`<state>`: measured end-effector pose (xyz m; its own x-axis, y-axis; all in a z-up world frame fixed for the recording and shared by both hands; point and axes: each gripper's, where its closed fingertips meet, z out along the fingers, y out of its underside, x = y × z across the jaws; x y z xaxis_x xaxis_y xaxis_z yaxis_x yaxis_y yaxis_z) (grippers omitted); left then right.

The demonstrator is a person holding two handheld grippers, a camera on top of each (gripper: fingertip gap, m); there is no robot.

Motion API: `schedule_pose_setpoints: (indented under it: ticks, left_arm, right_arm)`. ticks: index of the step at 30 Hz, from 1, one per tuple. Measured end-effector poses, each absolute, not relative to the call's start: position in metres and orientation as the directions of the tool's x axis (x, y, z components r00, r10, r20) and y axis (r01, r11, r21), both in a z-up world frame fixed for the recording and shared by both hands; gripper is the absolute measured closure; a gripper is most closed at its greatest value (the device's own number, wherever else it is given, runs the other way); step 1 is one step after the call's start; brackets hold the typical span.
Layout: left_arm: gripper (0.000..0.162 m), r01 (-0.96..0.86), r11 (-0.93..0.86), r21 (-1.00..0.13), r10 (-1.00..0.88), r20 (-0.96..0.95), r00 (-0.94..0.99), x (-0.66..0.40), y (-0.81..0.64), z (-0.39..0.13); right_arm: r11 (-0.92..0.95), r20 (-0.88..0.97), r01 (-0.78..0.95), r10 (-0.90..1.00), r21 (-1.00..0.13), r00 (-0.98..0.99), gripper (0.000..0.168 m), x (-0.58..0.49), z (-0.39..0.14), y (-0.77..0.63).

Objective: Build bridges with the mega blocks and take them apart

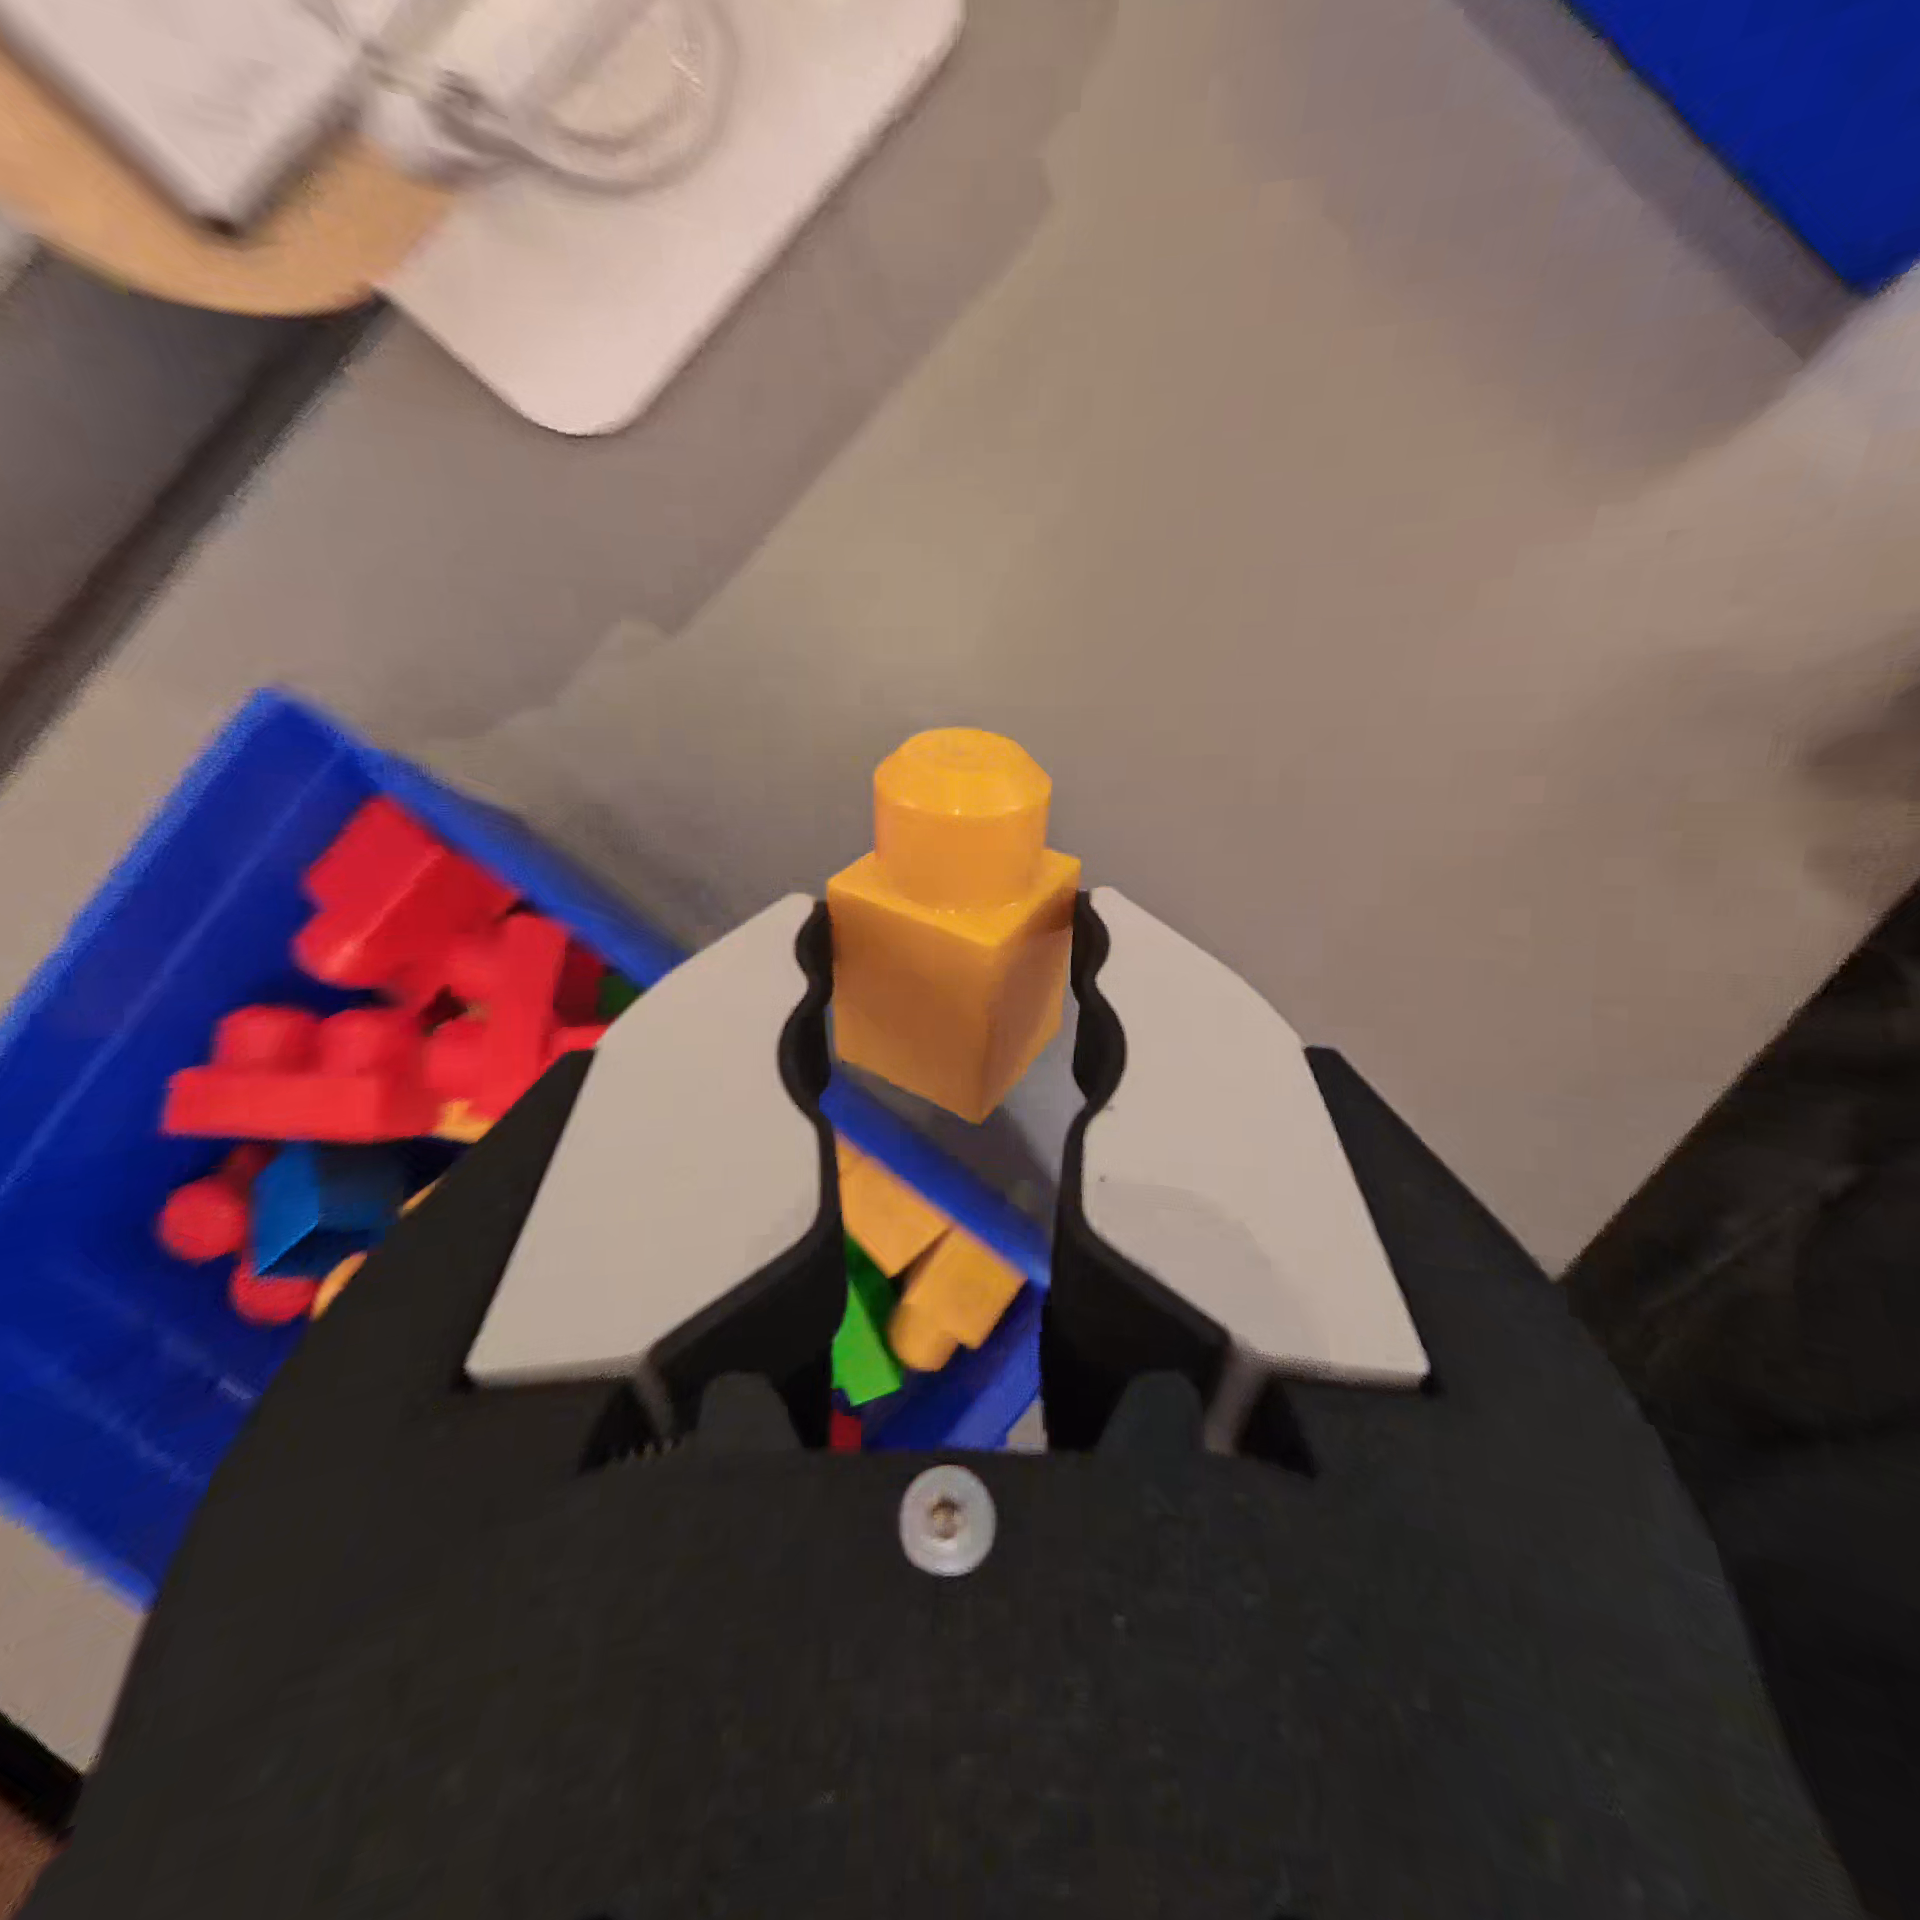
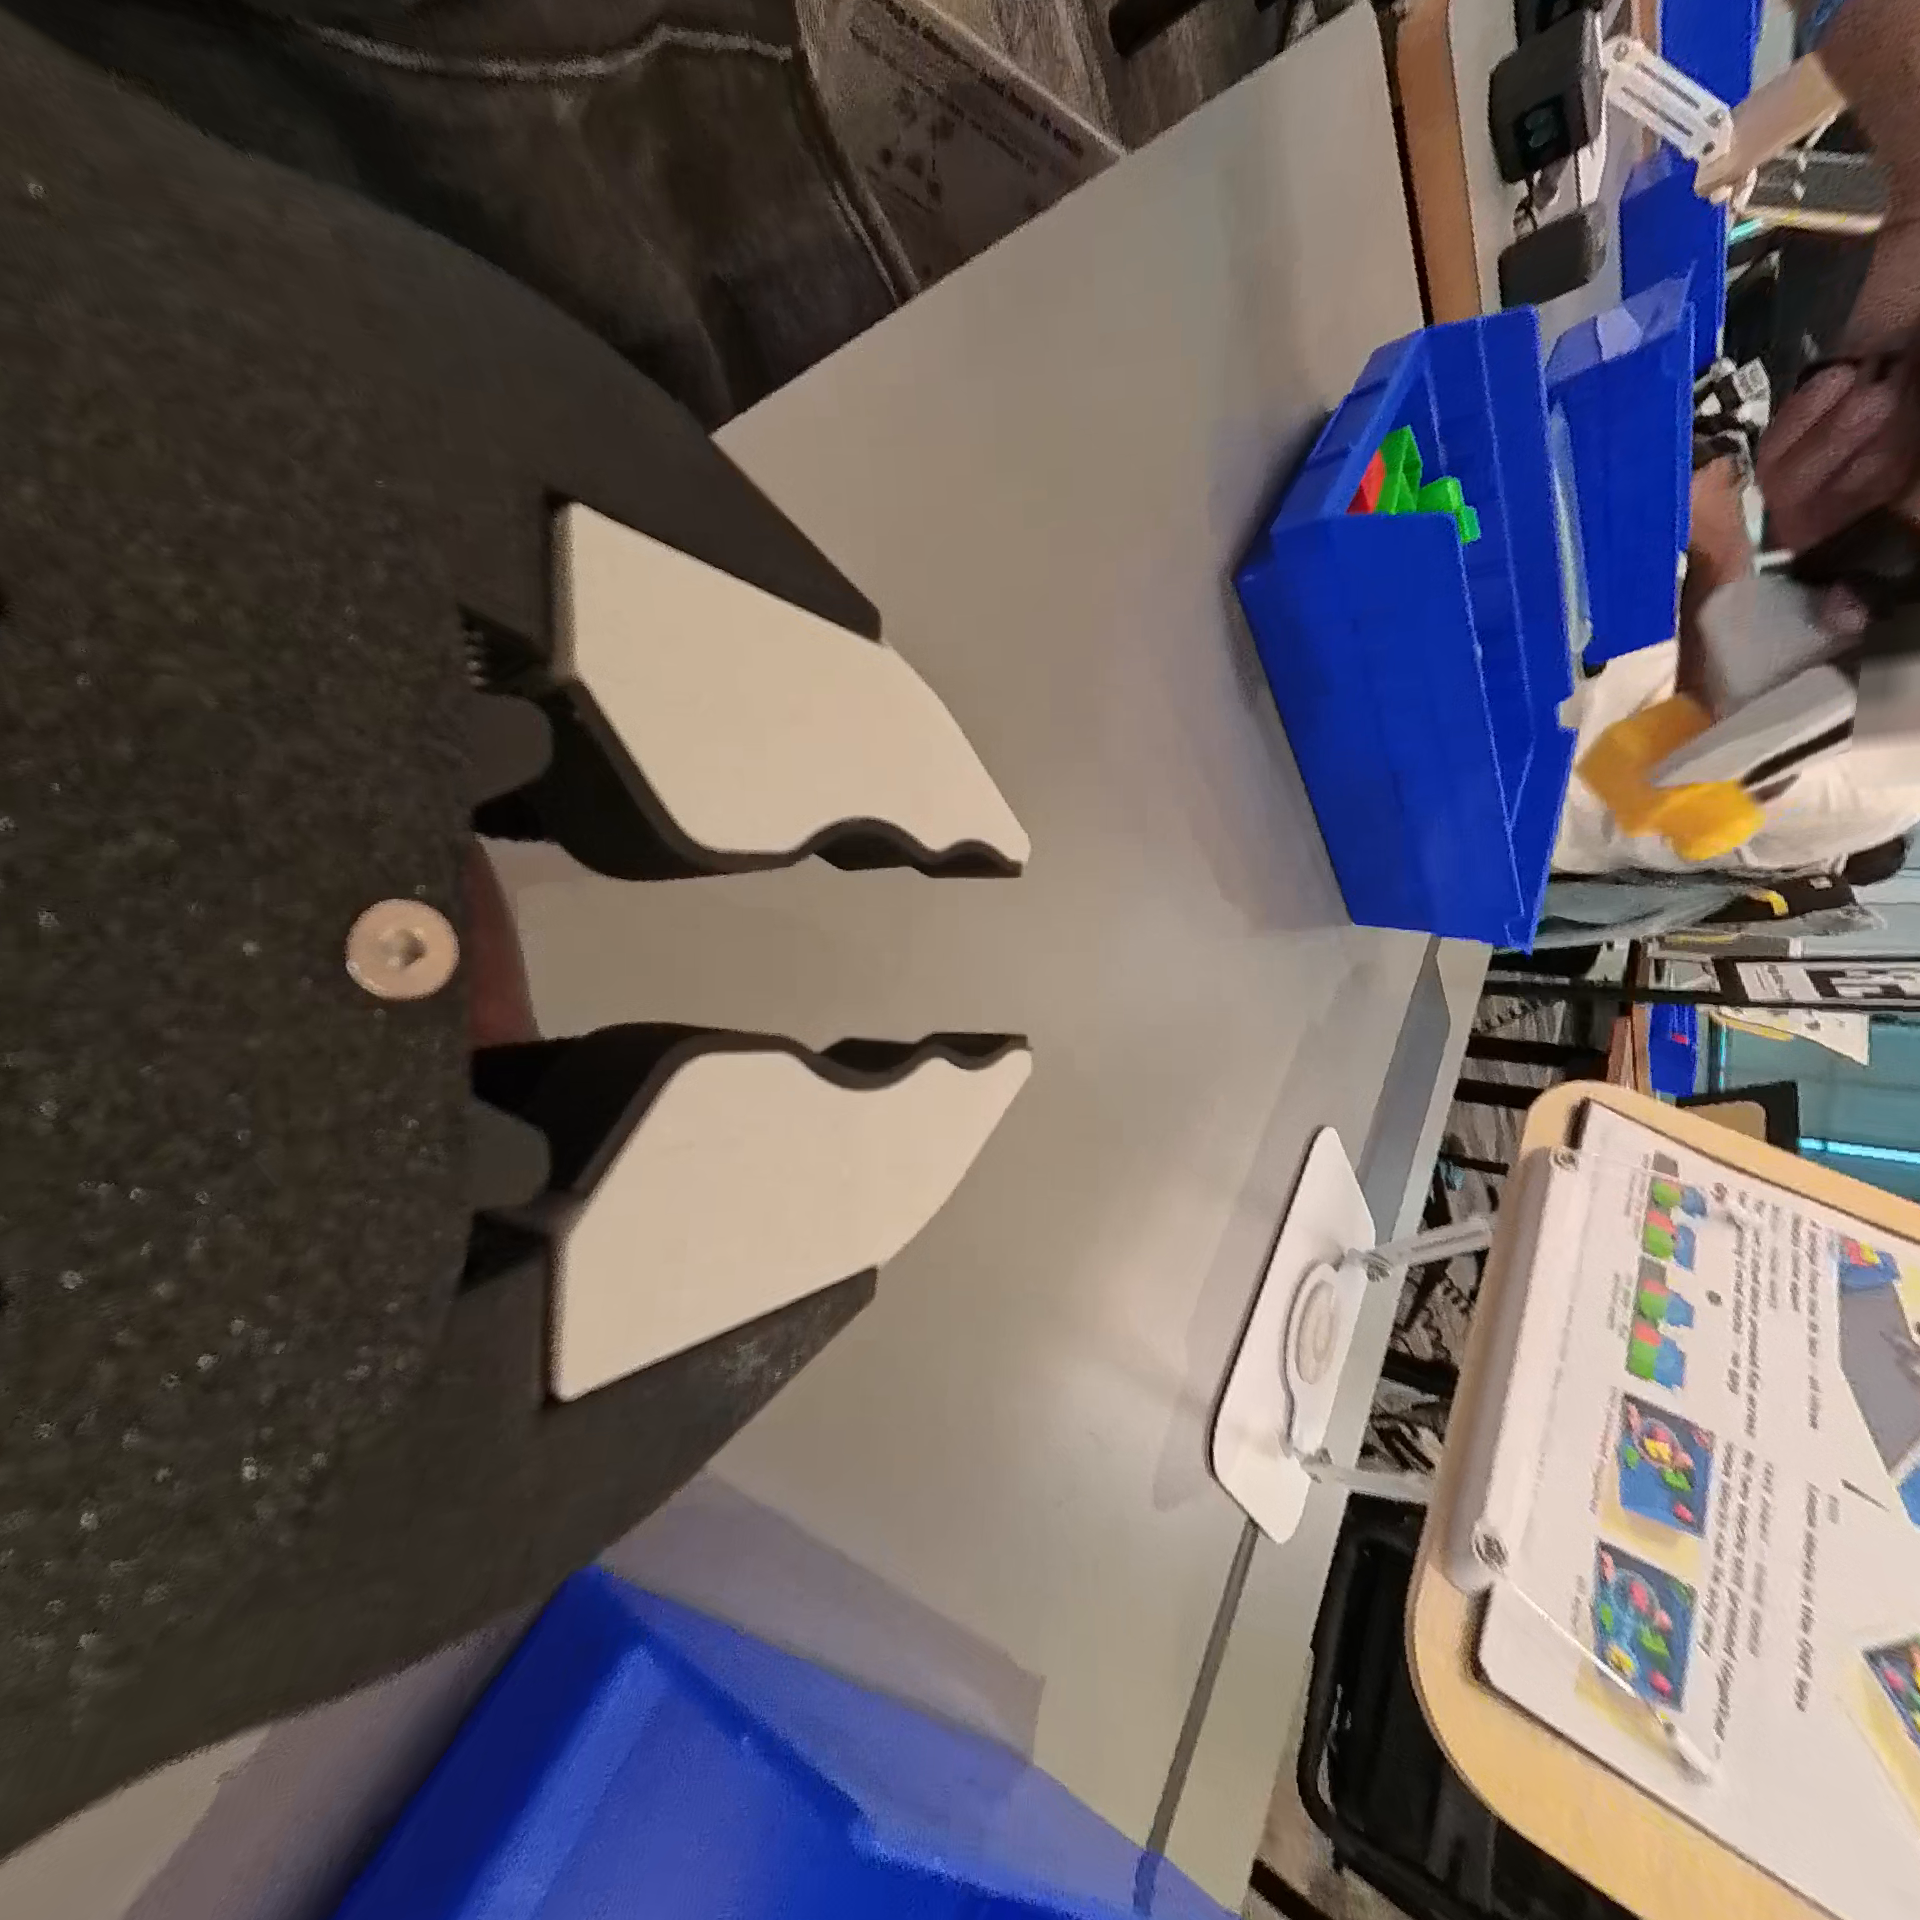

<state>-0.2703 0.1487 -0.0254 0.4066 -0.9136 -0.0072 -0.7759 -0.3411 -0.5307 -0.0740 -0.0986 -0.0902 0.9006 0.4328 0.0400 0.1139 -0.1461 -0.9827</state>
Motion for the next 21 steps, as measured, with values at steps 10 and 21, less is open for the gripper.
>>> schedule_pose_setpoints:
  ticks: [10,21]
  left_arm:
    - [0.118,-0.964,-0.238,-0.115,-0.937,-0.235,0.259,-0.194,0.156,-0.147]
    - [0.118,-0.942,-0.273,-0.194,-0.893,-0.313,0.323,-0.177,0.162,-0.183]
  right_arm:
    - [-0.184,0.085,0.161,0.365,-0.969,0.927,0.140,-0.063,-0.103,-0.096]
    - [-0.221,0.025,0.114,0.370,-0.968,0.929,0.140,-0.056,-0.107,-0.099]
